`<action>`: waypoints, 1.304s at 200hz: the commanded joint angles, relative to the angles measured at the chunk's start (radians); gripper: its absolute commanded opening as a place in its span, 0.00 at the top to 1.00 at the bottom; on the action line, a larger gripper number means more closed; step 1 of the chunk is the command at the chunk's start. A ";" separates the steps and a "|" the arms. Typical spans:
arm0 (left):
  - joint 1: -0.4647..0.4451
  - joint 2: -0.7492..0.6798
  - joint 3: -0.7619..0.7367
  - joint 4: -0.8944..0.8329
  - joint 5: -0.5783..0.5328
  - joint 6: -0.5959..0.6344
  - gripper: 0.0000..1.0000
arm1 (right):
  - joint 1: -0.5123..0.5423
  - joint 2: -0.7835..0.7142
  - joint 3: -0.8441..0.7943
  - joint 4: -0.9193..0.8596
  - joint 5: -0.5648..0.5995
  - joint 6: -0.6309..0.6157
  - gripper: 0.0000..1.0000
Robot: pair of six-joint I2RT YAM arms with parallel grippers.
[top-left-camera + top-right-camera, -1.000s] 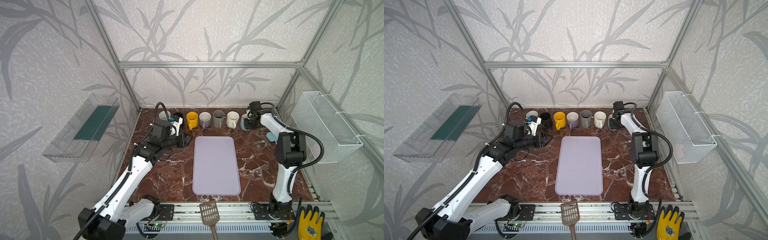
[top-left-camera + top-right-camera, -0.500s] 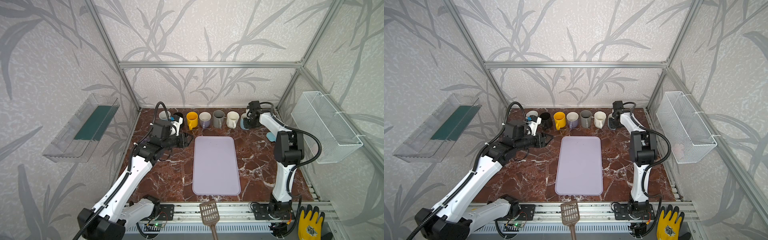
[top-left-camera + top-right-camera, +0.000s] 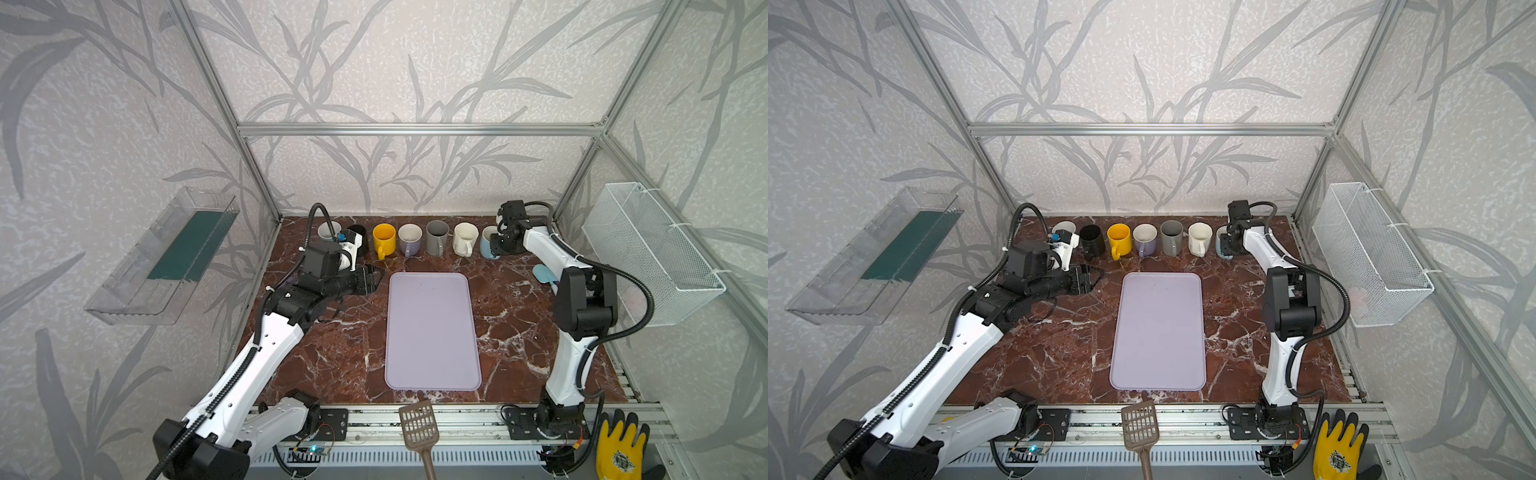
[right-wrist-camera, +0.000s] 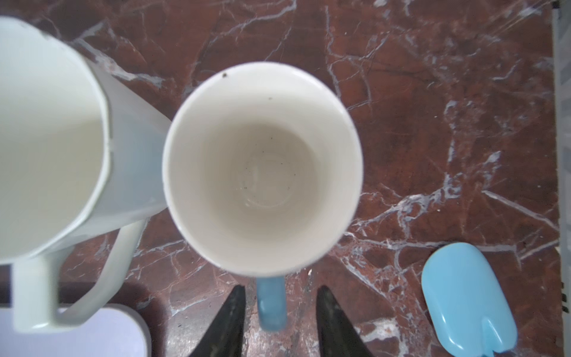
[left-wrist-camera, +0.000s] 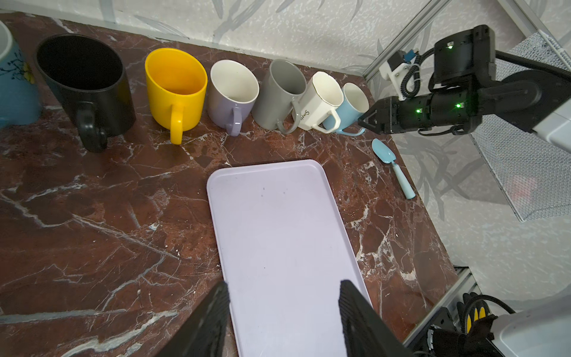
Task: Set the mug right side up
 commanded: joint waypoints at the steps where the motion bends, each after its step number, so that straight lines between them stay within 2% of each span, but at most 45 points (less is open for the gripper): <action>1: -0.003 -0.032 0.032 -0.020 -0.050 0.023 0.39 | -0.017 -0.112 -0.037 0.010 -0.035 0.009 0.58; 23: -0.003 -0.018 0.105 -0.056 -0.072 0.043 0.36 | -0.043 -0.227 -0.133 0.050 -0.133 0.041 0.56; 50: -0.003 0.016 0.205 -0.101 -0.116 0.073 0.33 | -0.048 -0.402 -0.269 0.123 -0.174 0.051 0.54; 58: -0.002 0.027 0.230 -0.113 -0.131 0.083 0.33 | -0.048 -0.454 -0.309 0.147 -0.185 0.052 0.51; 61: -0.003 0.031 0.240 -0.116 -0.137 0.086 0.33 | -0.049 -0.474 -0.321 0.153 -0.188 0.054 0.44; 67: -0.002 0.039 0.256 -0.123 -0.144 0.095 0.32 | -0.049 -0.508 -0.348 0.164 -0.197 0.055 0.38; 76: -0.002 0.049 0.281 -0.136 -0.155 0.109 0.31 | -0.049 -0.562 -0.383 0.177 -0.205 0.055 0.35; 78: -0.002 0.053 0.287 -0.139 -0.158 0.112 0.30 | -0.049 -0.575 -0.392 0.178 -0.206 0.055 0.33; 81: -0.001 0.056 0.293 -0.144 -0.163 0.115 0.18 | -0.049 -0.592 -0.401 0.181 -0.205 0.054 0.30; 84: -0.002 0.059 0.302 -0.149 -0.167 0.119 0.11 | -0.047 -0.608 -0.411 0.183 -0.204 0.053 0.29; 93: 0.000 0.069 0.323 -0.161 -0.184 0.134 0.01 | -0.048 -0.659 -0.442 0.192 -0.198 0.046 0.29; 119: 0.003 0.078 0.339 -0.145 -0.251 0.176 0.01 | -0.049 -0.804 -0.540 0.240 -0.160 0.023 0.26; 122: 0.003 0.077 0.338 -0.140 -0.257 0.185 0.01 | -0.049 -0.822 -0.554 0.249 -0.156 0.019 0.22; 128: 0.005 0.076 0.334 -0.131 -0.278 0.199 0.01 | -0.048 -0.851 -0.581 0.273 -0.152 0.018 0.03; 131: 0.005 0.076 0.331 -0.125 -0.291 0.204 0.01 | -0.049 -0.861 -0.589 0.281 -0.150 0.016 0.00; 154: 0.015 0.084 0.311 -0.100 -0.446 0.238 0.01 | -0.049 -0.932 -0.665 0.332 -0.110 0.014 0.01; 178: 0.025 0.072 0.216 0.001 -0.610 0.310 0.01 | -0.048 -0.970 -0.778 0.453 -0.137 -0.042 0.01; 194: 0.043 0.042 0.101 0.131 -0.698 0.347 0.01 | -0.048 -1.000 -0.875 0.557 -0.087 -0.005 0.01; 243: 0.140 -0.007 -0.293 0.579 -0.816 0.380 0.01 | -0.047 -1.019 -1.081 0.826 -0.074 0.034 0.01; 261: 0.174 -0.015 -0.420 0.731 -0.772 0.395 0.01 | -0.048 -0.984 -1.113 0.886 -0.075 0.015 0.01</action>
